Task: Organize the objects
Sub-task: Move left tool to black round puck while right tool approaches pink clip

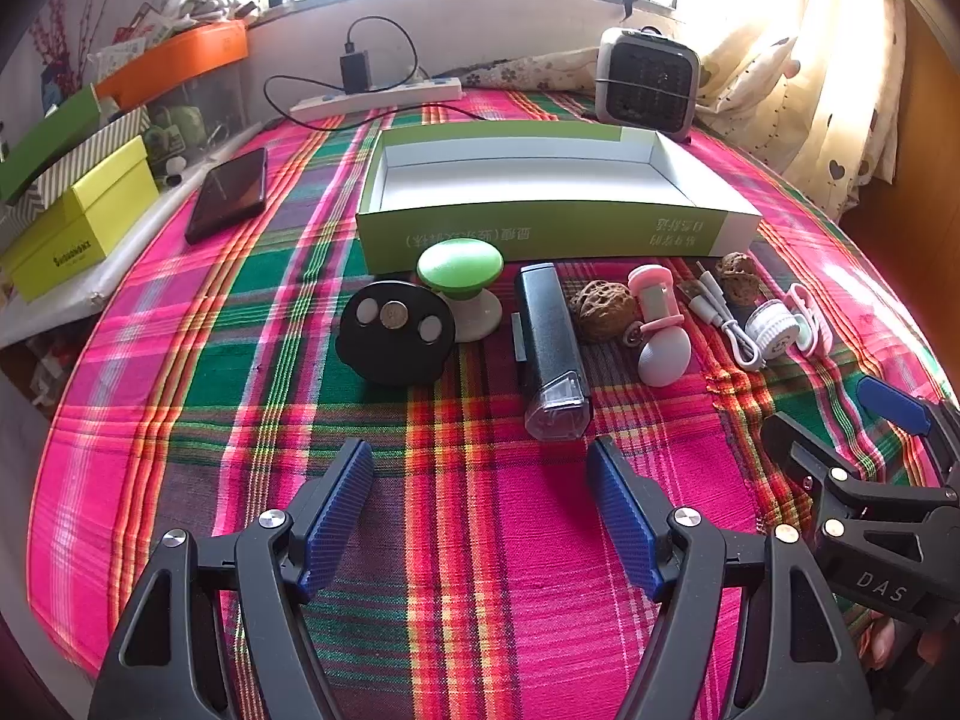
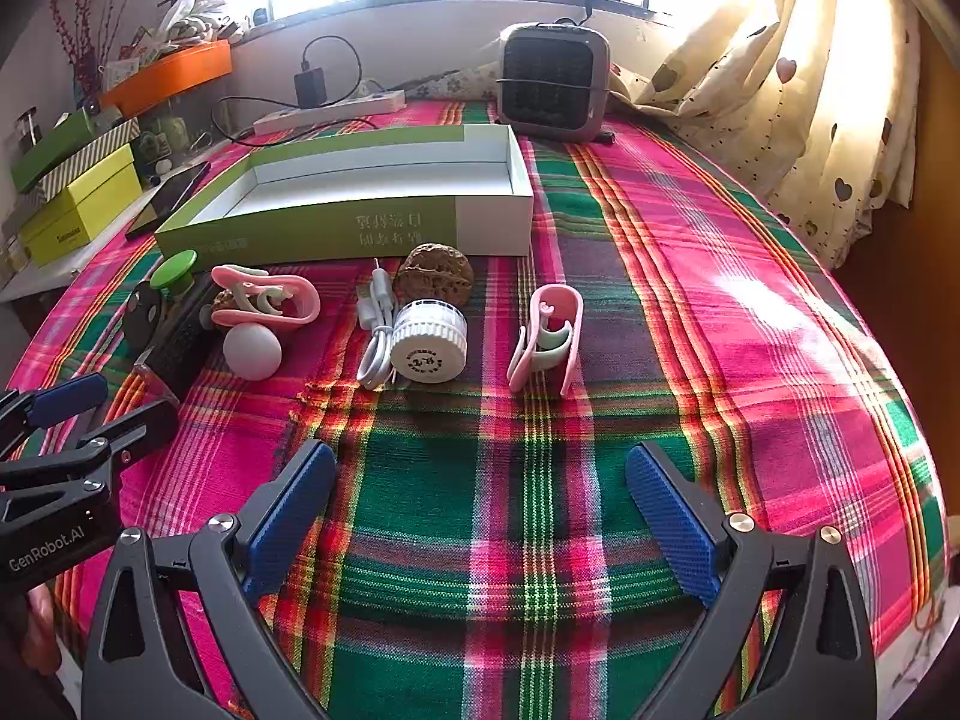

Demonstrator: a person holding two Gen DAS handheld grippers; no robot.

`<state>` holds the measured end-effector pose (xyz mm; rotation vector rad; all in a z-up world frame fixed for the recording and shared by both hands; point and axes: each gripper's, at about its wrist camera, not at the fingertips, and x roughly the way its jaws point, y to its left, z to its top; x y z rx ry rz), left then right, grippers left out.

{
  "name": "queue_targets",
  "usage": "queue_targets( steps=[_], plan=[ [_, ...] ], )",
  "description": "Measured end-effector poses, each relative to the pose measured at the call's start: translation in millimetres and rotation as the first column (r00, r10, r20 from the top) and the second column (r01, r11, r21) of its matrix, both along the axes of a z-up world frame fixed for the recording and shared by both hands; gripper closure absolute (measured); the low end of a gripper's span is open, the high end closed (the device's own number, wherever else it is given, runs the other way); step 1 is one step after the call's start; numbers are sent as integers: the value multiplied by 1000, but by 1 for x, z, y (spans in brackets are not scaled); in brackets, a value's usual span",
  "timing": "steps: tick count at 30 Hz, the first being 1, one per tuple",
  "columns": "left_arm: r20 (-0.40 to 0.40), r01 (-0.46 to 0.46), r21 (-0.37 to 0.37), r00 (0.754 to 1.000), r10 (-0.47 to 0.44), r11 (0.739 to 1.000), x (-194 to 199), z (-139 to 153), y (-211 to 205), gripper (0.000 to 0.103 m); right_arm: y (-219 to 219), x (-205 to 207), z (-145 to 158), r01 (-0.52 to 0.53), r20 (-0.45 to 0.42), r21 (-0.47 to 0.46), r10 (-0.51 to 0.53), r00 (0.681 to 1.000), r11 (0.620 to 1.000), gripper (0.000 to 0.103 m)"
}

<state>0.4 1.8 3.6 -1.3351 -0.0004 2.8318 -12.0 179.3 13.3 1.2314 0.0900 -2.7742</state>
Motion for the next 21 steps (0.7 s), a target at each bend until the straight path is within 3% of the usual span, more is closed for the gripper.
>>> queue_targets(
  steps=[21],
  plan=[
    [-5, 24, 1, 1000, -24, 1000, -3, 4, 5, 30, -2, -1, 1, -23, -5, -2, 23, 1000, 1000, 5]
  ],
)
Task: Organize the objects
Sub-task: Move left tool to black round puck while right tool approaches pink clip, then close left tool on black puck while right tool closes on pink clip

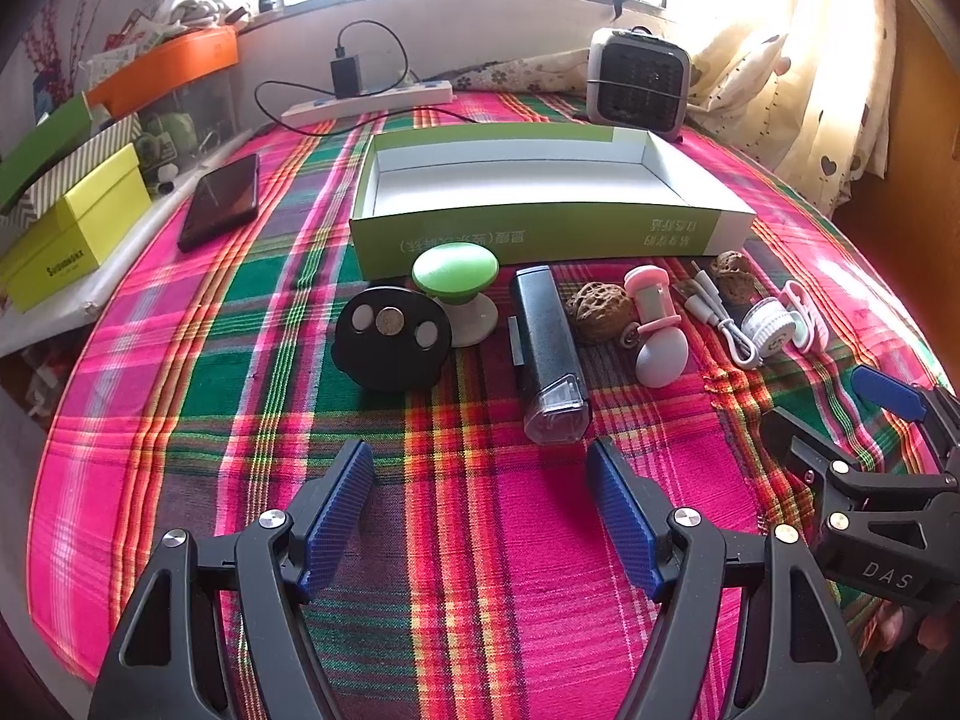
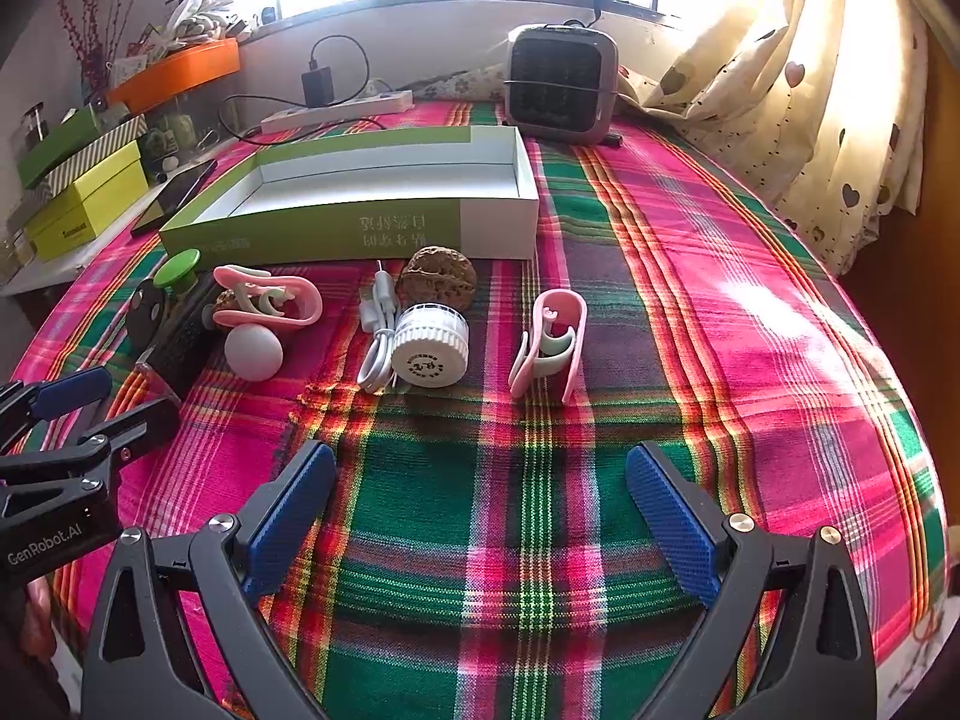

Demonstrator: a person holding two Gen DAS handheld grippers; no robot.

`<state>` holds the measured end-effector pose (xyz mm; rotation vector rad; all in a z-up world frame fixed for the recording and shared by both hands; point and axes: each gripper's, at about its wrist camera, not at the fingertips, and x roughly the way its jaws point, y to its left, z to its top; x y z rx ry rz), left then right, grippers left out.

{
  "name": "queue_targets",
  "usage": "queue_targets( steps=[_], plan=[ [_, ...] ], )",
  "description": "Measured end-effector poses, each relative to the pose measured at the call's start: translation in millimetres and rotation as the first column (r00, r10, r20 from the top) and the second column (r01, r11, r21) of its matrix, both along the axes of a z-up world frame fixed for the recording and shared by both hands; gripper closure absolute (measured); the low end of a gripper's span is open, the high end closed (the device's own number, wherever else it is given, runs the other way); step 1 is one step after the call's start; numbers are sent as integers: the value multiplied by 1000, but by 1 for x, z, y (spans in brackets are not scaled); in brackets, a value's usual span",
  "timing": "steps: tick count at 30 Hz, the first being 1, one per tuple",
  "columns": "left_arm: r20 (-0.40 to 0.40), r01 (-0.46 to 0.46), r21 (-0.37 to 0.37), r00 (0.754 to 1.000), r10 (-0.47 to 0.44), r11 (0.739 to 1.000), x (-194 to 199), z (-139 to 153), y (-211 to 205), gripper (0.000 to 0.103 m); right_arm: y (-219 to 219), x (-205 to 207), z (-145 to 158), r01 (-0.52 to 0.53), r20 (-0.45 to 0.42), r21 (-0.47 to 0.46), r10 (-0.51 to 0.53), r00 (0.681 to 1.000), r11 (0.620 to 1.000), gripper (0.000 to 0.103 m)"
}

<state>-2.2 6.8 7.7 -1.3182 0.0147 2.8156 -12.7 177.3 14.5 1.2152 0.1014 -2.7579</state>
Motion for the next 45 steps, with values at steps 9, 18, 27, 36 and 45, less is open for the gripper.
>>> queue_targets(
  steps=[9, 18, 27, 36, 45],
  plan=[
    [-8, 37, 2, 999, -37, 999, -4, -1, -5, 30, 10, -3, 1, -22, 8, -5, 22, 1000, 1000, 5],
    [-9, 44, 58, 999, -44, 997, -5, -1, -16, 32, 21, -10, 2, -9, 20, -22, 9, 1000, 1000, 5],
    [-14, 10, 113, 1000, -8, 994, -8, 4, -40, 33, 41, -19, 13, 46, -2, -43, -46, 999, 998, 7],
    [-16, 17, 155, 1000, -15, 988, -9, 11, -58, 33, 44, -28, 21, 46, -14, -51, -46, 999, 998, 11],
    [-8, -6, 147, 1000, 7, 989, -31, 11, -66, 34, 47, -42, 19, 60, 21, -55, -58, 998, 997, 16]
  ],
)
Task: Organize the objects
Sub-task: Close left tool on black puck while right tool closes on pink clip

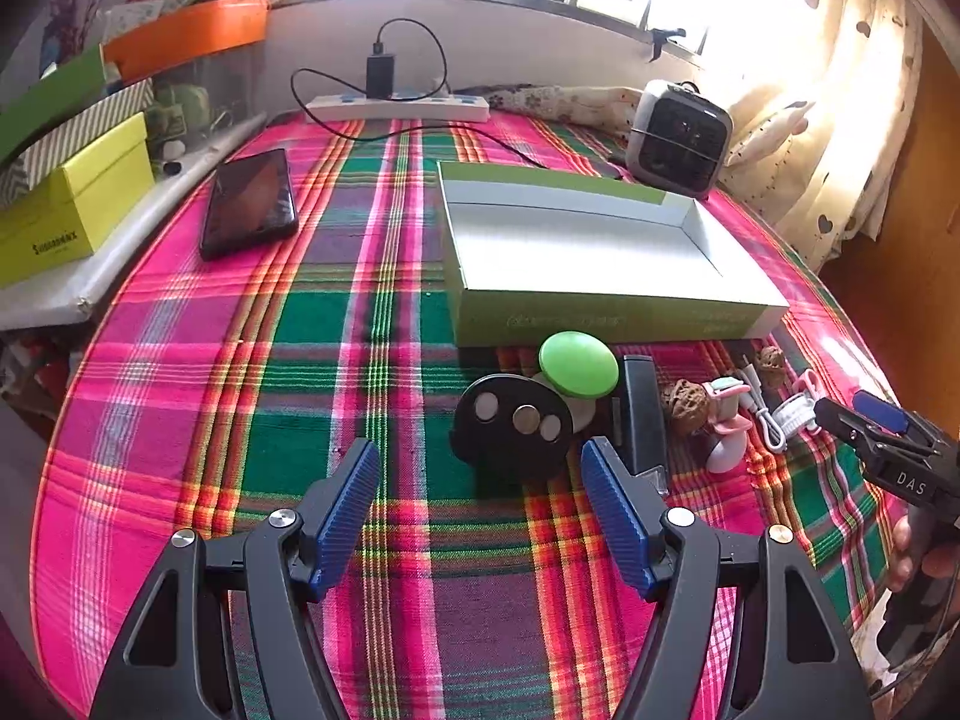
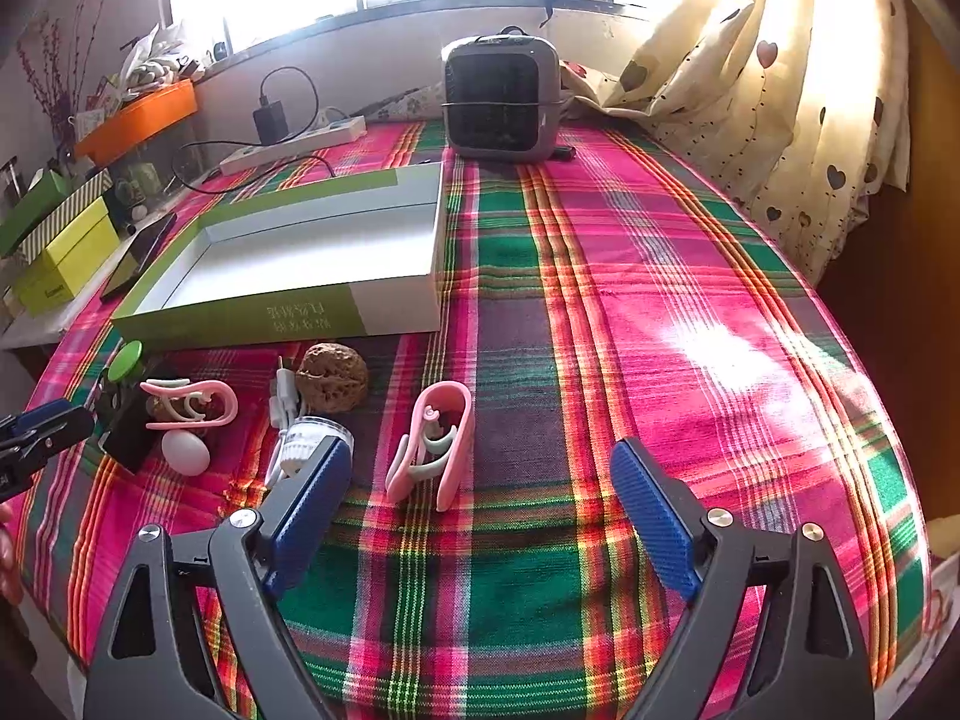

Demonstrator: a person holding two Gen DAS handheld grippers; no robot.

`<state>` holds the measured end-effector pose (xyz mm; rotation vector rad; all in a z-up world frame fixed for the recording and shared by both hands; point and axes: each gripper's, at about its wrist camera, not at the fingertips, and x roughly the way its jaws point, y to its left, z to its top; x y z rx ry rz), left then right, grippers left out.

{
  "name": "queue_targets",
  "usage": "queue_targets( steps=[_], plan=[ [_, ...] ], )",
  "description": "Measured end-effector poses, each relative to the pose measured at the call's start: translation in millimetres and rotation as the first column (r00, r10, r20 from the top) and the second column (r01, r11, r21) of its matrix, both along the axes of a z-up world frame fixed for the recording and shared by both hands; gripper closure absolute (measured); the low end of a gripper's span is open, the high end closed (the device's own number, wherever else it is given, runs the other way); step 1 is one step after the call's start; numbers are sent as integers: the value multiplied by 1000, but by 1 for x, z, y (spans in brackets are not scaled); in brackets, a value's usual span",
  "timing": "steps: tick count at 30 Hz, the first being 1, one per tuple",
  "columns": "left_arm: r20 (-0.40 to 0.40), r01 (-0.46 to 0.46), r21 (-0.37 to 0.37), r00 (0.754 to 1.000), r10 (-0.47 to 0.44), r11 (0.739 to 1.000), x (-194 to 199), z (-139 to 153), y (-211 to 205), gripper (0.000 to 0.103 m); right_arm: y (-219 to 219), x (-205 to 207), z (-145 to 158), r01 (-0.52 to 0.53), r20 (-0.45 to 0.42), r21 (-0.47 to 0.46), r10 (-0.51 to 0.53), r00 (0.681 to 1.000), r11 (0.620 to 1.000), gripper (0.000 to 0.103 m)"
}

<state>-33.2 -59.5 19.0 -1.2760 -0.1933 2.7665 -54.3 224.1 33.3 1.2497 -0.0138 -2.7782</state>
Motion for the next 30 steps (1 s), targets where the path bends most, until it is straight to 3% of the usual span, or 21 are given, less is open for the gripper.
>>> queue_targets(
  steps=[19, 25, 30],
  plan=[
    [39, 12, -18, 999, -12, 1000, -27, -10, -2, 36, -4, -23, -8, -8, 63, 27, 7, 998, 1000, 38],
    [35, -1, -18, 999, 1, 1000, -29, -9, -5, 49, -4, -24, -8, 0, 58, 42, -2, 998, 999, 52],
    [32, -4, -20, 999, 5, 1000, -29, -9, -5, 61, -4, -24, -7, 1, 55, 44, -4, 998, 999, 57]
  ],
)
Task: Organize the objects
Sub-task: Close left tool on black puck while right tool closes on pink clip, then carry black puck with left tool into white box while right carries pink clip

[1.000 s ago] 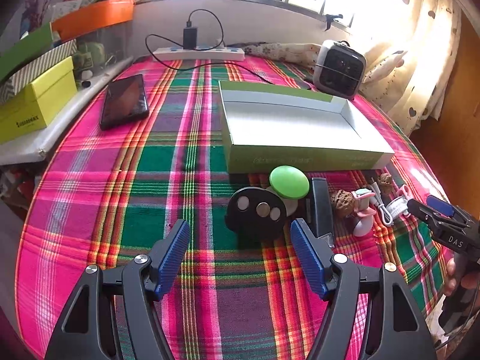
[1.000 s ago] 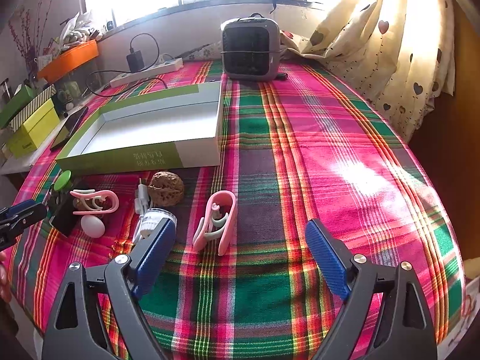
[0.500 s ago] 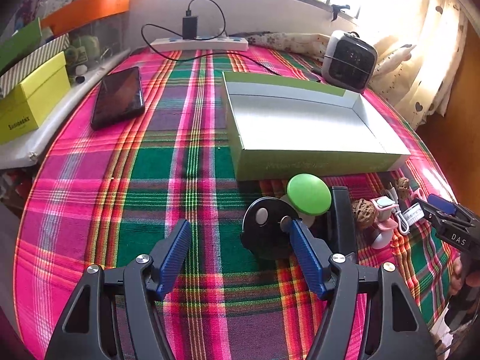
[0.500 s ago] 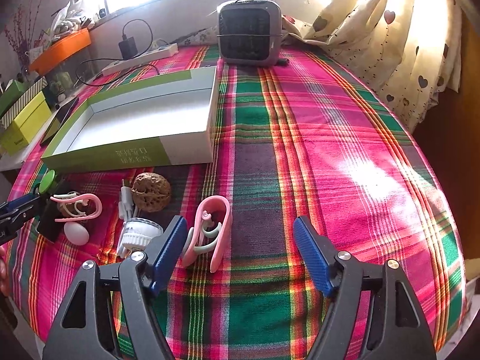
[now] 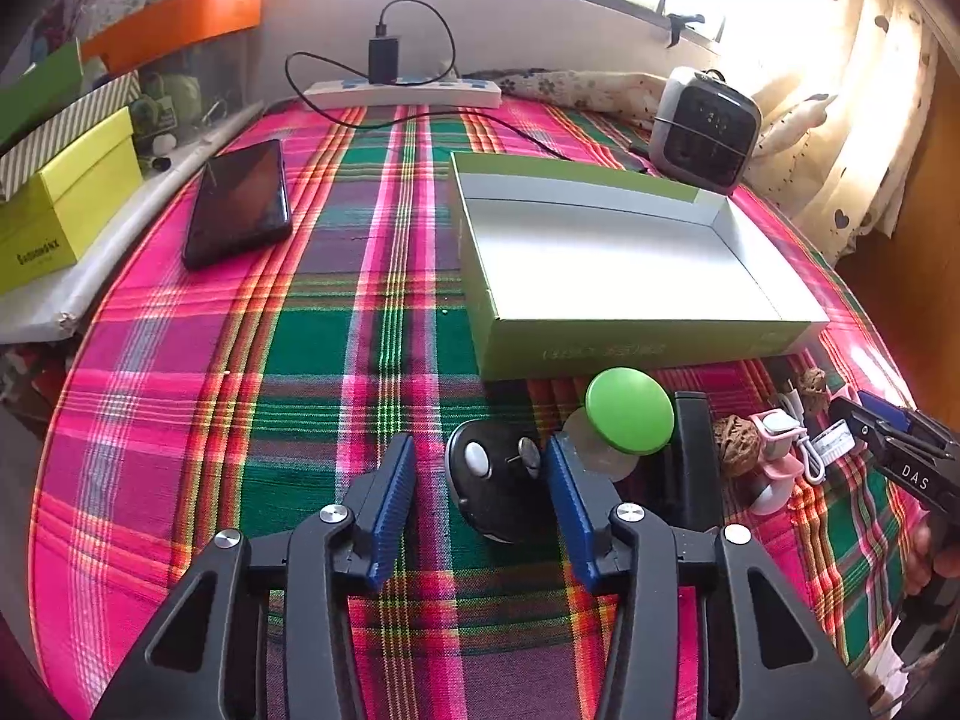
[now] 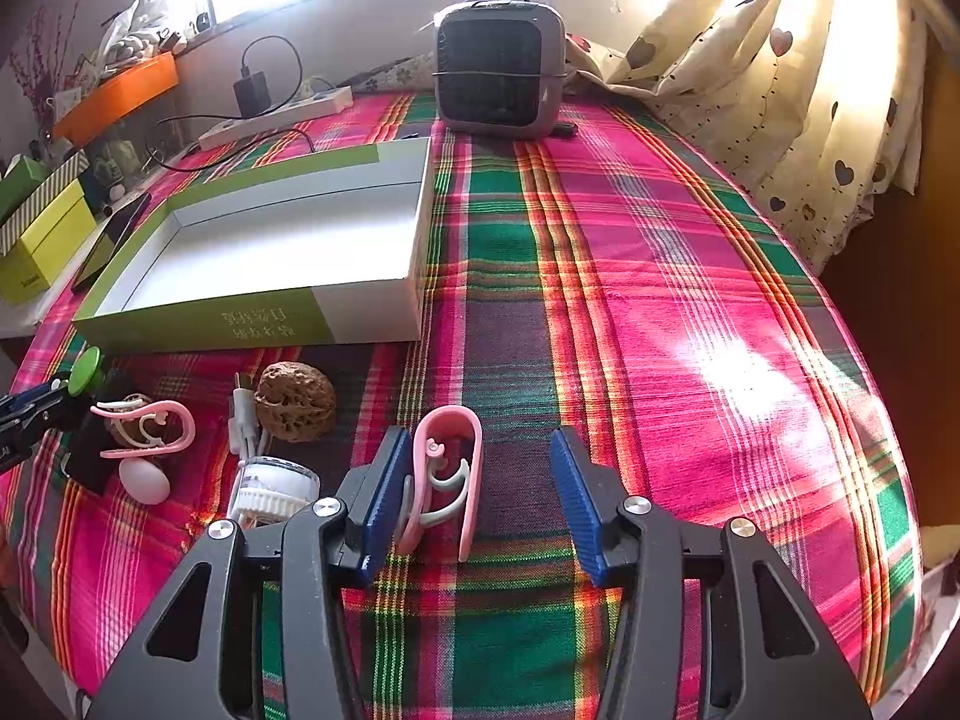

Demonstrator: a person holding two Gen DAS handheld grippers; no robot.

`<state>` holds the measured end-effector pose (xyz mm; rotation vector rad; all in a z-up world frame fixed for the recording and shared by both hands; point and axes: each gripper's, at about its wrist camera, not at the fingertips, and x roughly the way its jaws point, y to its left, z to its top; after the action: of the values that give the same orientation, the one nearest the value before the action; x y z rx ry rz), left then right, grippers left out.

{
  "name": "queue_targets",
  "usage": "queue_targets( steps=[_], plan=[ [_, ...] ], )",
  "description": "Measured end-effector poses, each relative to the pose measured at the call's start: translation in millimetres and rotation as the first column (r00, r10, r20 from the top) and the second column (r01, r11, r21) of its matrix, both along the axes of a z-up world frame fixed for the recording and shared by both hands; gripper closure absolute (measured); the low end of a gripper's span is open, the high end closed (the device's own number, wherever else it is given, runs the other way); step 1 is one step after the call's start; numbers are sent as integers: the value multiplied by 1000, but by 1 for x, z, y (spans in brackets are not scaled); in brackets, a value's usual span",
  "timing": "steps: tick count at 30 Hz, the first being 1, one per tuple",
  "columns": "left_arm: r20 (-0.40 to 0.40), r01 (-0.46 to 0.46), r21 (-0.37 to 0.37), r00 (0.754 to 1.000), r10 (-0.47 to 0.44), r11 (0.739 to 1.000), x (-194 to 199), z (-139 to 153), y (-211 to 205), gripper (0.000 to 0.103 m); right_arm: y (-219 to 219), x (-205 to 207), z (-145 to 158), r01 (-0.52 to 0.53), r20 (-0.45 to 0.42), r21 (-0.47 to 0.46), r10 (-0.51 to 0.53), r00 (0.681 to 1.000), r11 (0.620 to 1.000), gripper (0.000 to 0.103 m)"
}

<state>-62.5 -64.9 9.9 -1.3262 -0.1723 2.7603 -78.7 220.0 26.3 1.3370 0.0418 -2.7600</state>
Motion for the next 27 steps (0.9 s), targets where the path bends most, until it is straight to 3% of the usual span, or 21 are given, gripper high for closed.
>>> queue_targets(
  steps=[4, 7, 17, 27],
  plan=[
    [1, -7, -5, 1000, 7, 1000, 0, 0, -1, 73, 1, 0, 1, 2, -5, -2, -2, 1000, 1000, 70],
    [2, -16, -1, 1000, 16, 1000, -1, 0, -3, 76, 0, 0, 1, -1, -6, -4, 1, 1000, 1000, 77],
    [5, -19, 3, 1000, 19, 1000, 0, 2, -5, 78, 0, 1, 3, -13, -5, -16, 13, 1000, 1000, 78],
    [-37, -6, -5, 999, 6, 1000, 0, 22, -7, 78, -6, 0, 31, -50, -68, -39, 48, 997, 998, 79]
  ],
)
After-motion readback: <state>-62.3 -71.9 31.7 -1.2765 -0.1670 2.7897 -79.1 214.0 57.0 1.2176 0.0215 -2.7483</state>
